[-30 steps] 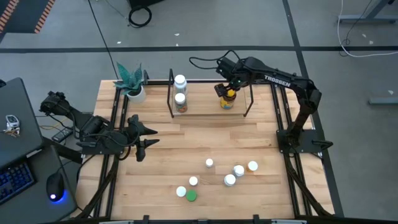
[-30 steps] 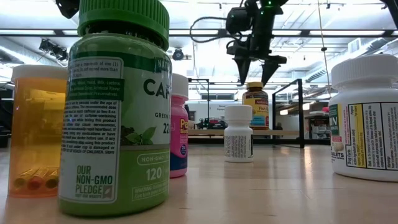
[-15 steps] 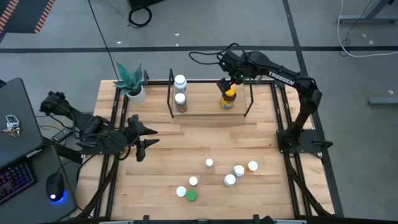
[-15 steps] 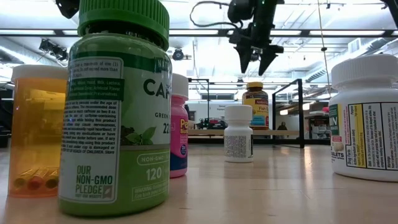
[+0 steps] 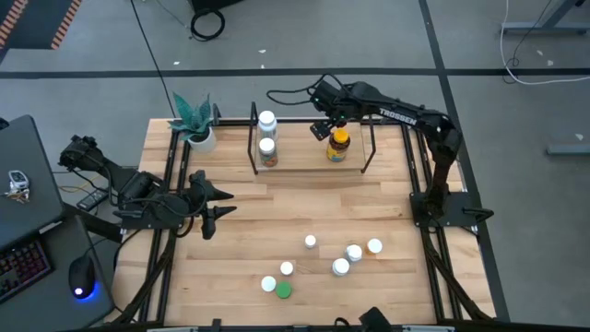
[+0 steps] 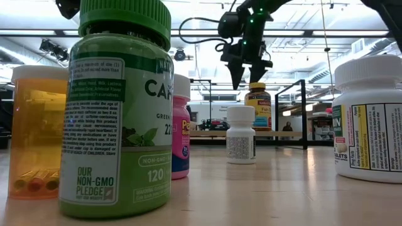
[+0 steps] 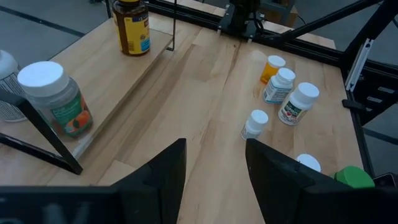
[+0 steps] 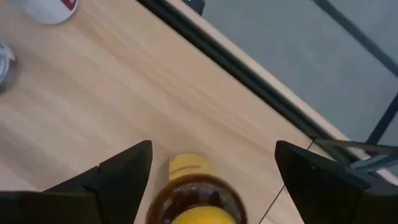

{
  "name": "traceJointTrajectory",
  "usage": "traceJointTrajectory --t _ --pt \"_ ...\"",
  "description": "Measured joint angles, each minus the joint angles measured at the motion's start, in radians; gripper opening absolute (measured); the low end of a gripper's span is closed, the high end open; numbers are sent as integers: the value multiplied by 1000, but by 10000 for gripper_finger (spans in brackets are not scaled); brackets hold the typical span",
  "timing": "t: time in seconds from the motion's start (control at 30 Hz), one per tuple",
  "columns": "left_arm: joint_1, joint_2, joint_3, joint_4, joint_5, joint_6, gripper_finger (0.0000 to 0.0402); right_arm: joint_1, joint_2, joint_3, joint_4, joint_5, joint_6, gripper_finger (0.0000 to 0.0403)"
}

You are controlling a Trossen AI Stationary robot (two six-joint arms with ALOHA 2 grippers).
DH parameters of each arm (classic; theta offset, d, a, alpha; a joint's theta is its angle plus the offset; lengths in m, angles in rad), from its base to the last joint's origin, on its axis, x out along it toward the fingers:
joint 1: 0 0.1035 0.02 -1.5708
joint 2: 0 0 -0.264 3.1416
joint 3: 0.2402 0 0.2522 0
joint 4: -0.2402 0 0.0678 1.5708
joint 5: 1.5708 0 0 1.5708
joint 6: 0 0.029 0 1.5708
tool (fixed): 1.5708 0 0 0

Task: Pick and place medicine bottles onto shelf by color
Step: Put the yellow pill bottle on the shelf

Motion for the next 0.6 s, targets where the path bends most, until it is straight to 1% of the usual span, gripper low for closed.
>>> traceJointTrajectory --t 0.07,0.2,0.33,0.6 --pt "0 0 0 1 0 0 174 -7 10 1 8 8 -24 348" --pt "0 0 0 -1 -1 1 174 -19 43 0 -46 29 -67 348" --pt "0 0 0 -2 -1 0 174 -28 70 0 -101 37 -70 348" --pt "0 0 0 1 -1 0 174 -33 74 0 -138 60 -68 348"
